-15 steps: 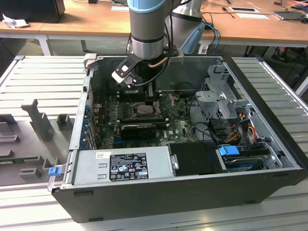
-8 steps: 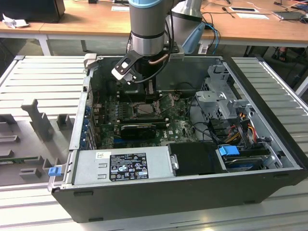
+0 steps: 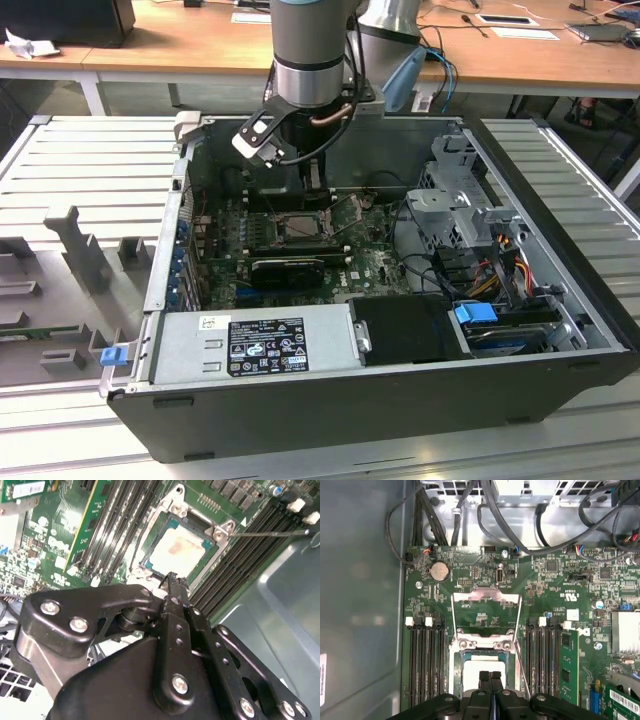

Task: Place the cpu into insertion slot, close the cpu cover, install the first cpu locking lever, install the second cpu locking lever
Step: 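Close the cpu cover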

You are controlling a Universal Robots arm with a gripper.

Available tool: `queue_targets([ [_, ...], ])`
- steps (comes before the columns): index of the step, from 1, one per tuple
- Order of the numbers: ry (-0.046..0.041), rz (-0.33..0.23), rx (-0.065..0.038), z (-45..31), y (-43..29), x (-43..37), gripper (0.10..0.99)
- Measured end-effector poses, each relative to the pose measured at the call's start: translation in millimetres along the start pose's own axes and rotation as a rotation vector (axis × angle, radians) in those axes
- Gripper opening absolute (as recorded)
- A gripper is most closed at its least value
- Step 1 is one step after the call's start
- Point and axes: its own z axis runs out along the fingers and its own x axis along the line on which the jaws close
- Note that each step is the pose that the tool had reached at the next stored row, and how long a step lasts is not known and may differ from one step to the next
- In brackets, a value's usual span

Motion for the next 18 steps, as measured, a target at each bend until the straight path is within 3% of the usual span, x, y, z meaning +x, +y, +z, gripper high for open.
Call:
queue_targets([
  [6,0.0000,0.000,0.000,-4.9,7.7,0.2,0.106],
  [11,0.0000,0.000,0.000,-4.4,16.5,0.0,0.106],
  [18,-0.0001,0.000,0.000,-3.9,23.3,0.0,0.106],
])
